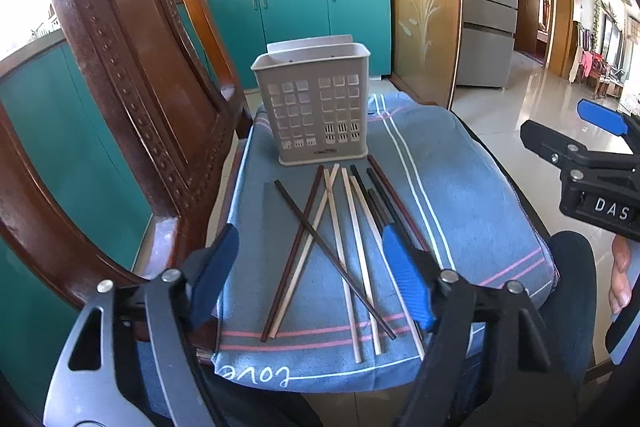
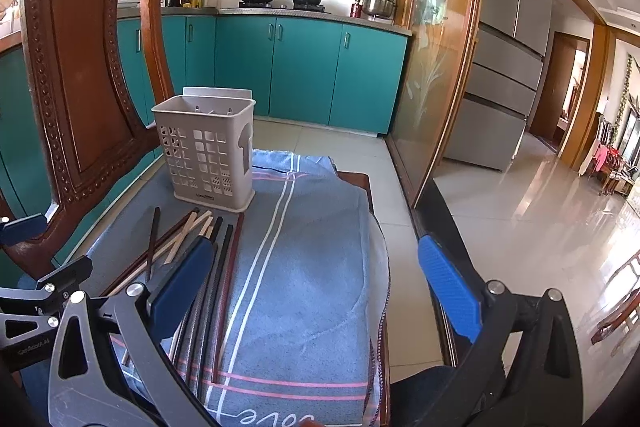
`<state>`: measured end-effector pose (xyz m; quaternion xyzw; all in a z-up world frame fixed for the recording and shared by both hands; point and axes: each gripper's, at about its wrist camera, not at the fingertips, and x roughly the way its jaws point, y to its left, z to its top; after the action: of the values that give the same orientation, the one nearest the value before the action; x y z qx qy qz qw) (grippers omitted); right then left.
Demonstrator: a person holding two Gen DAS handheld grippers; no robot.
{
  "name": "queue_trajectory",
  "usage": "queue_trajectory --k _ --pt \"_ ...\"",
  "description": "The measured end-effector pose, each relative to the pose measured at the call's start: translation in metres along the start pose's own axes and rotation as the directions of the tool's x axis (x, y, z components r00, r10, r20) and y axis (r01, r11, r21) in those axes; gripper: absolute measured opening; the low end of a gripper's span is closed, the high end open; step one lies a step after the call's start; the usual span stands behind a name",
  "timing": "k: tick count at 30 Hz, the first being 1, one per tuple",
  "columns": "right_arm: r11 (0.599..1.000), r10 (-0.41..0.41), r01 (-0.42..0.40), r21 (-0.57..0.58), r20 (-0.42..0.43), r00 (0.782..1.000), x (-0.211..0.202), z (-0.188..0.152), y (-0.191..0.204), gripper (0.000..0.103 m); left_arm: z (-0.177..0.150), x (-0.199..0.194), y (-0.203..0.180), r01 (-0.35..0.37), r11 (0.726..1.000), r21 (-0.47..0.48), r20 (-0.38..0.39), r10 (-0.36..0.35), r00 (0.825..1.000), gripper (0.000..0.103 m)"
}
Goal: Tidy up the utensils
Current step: 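Move both tools down toward the loose chopsticks on the cloth, then grasp a dark chopstick with the left tool while the right tool grasps a dark red chopstick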
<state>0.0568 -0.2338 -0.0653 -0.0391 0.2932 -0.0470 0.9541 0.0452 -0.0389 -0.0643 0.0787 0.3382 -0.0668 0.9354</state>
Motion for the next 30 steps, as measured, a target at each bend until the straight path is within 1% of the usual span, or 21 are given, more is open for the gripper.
queue_trajectory --k 3,7,10,12,13,14,15,16,17,18,19,20,21,22,23,24,25,27,30 --pt "1.000 -0.005 0.005 0.002 -0.003 1.000 0.002 -0.001 -0.001 0.100 -0.001 0.002 -0.001 -0.001 1.000 -0.004 -0.012 0.001 1.000 0.070" --pt "1.000 -0.005 0.005 0.005 -0.012 1.000 0.005 -0.002 -0.002 0.100 -0.004 0.006 -0.003 0.000 1.000 -0.002 -0.025 0.000 1.000 0.070" --pt "1.000 0.006 -0.005 0.011 -0.040 0.999 0.014 -0.004 -0.004 0.100 -0.003 0.012 -0.003 -0.001 1.000 0.002 -0.035 0.001 0.999 0.070" --pt "0.999 0.029 -0.027 0.021 -0.075 0.997 0.027 -0.005 -0.006 0.100 0.001 0.018 -0.002 0.003 1.000 0.008 -0.045 -0.003 0.999 0.070" --pt "0.997 0.077 -0.074 0.033 -0.109 0.991 0.039 -0.006 -0.008 0.100 0.005 0.022 -0.001 0.009 1.000 0.011 -0.051 -0.009 0.999 0.065" --pt "0.992 0.122 -0.118 0.044 -0.123 0.985 0.046 -0.006 -0.008 0.099 0.009 0.028 0.001 0.020 1.000 0.010 -0.058 -0.019 0.998 0.059" --pt "0.980 0.197 -0.189 0.066 -0.146 0.969 0.057 -0.006 -0.009 0.093 0.013 0.035 0.004 0.031 1.000 0.003 -0.070 -0.030 0.997 0.048" --pt "0.971 0.237 -0.227 0.079 -0.163 0.958 0.066 -0.006 -0.008 0.086 0.018 0.045 0.008 0.051 0.999 -0.017 -0.093 -0.053 0.994 0.040" --pt "0.962 0.271 -0.258 0.092 -0.182 0.945 0.076 -0.005 -0.006 0.071 0.022 0.053 0.012 0.064 0.997 -0.031 -0.107 -0.067 0.992 0.036" --pt "0.956 0.291 -0.278 0.094 -0.205 0.934 0.088 -0.004 -0.003 0.056 0.028 0.066 0.016 0.088 0.995 -0.055 -0.132 -0.095 0.987 0.030" --pt "0.951 0.307 -0.295 0.088 -0.223 0.925 0.097 -0.003 0.002 0.050 0.033 0.077 0.019 0.104 0.992 -0.065 -0.147 -0.112 0.983 0.027" --pt "0.945 0.327 -0.317 0.082 -0.249 0.911 0.109 -0.002 0.008 0.042 0.037 0.088 0.020 0.110 0.992 -0.067 -0.160 -0.120 0.980 0.027" --pt "0.941 0.337 -0.329 0.075 -0.271 0.902 0.118 -0.001 0.015 0.040 0.043 0.102 0.021 0.103 0.993 -0.064 -0.178 -0.113 0.978 0.026" --pt "0.932 0.360 -0.353 0.079 -0.303 0.882 0.132 0.000 0.022 0.040 0.046 0.113 0.022 0.095 0.993 -0.063 -0.195 -0.106 0.975 0.025" --pt "0.926 0.375 -0.367 0.088 -0.326 0.868 0.142 0.002 0.027 0.038 0.050 0.127 0.024 0.093 0.993 -0.067 -0.222 -0.106 0.969 0.024" --pt "0.918 0.391 -0.384 0.096 -0.363 0.846 0.157 0.004 0.035 0.036 0.052 0.139 0.025 0.097 0.992 -0.077 -0.246 -0.113 0.963 0.023" --pt "0.914 0.399 -0.392 0.102 -0.388 0.831 0.167 0.006 0.041 0.035 0.053 0.152 0.028 0.098 0.991 -0.093 -0.272 -0.120 0.955 0.022" --pt "0.924 0.374 -0.373 0.089 -0.427 0.823 0.188 0.009 0.052 0.035 0.052 0.173 0.033 0.083 0.990 -0.116 -0.315 -0.116 0.942 0.022" --pt "0.936 0.330 -0.350 0.047 -0.469 0.819 0.210 0.012 0.067 0.035 0.048 0.193 0.038 0.063 0.987 -0.145 -0.360 -0.112 0.926 0.022"
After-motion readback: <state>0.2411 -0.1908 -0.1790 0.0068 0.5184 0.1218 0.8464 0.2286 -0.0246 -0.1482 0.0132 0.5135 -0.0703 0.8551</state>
